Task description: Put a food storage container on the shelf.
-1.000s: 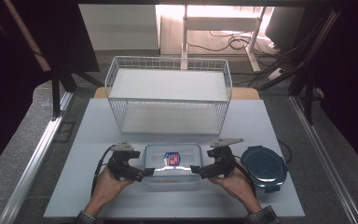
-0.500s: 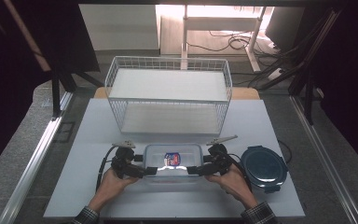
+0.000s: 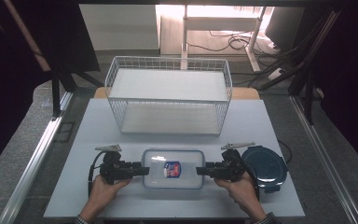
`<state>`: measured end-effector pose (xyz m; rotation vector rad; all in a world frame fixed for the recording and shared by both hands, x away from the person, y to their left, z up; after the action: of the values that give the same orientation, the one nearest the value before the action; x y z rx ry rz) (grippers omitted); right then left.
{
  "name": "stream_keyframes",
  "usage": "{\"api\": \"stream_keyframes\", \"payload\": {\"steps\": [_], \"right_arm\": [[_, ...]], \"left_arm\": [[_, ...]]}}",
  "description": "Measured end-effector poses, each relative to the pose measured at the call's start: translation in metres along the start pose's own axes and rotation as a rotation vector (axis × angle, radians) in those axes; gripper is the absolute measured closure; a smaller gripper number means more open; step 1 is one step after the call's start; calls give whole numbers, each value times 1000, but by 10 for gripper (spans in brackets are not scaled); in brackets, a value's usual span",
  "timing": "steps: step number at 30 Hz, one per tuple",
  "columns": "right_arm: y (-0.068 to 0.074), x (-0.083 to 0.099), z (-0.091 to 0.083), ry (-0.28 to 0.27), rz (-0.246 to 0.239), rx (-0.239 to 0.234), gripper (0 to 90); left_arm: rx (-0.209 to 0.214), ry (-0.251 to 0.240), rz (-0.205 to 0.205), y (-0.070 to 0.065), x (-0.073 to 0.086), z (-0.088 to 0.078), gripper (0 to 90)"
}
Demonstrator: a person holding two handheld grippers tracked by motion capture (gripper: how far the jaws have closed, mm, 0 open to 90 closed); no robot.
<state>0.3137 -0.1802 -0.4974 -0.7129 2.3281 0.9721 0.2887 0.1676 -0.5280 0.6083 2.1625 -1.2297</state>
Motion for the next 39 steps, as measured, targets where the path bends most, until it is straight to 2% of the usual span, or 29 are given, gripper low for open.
{"api": "stream_keyframes", "payload": {"steps": [6, 12, 19, 27, 39], "right_arm": [[4, -1, -2, -43, -34, 32, 530], [5, -3, -4, -53, -57, 33, 531], [11, -13, -11, -76, -83, 23, 536], [15, -35, -18, -113, -115, 25, 538], [25, -73, -30, -154, -147, 24, 539]], "left_arm": [[-45, -5, 28, -4, -2, 0, 516], [-53, -10, 39, -8, -4, 0, 515], [-56, -36, 59, -13, -12, -8, 515], [-66, -67, 93, -18, -35, -17, 515], [-76, -101, 120, -25, -71, -34, 514]]}}
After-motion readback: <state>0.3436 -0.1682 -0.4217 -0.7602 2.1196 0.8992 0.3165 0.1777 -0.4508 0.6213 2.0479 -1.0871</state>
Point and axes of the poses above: each handheld gripper's, and its own axes: z roughly forward along the jaws, x roughly out of its underside, y roughly to its left, the point moved 3 cm from there along z, roughly forward along the jaws, and after that the axes turned 2 degrees about x, right-handed, at the moved point
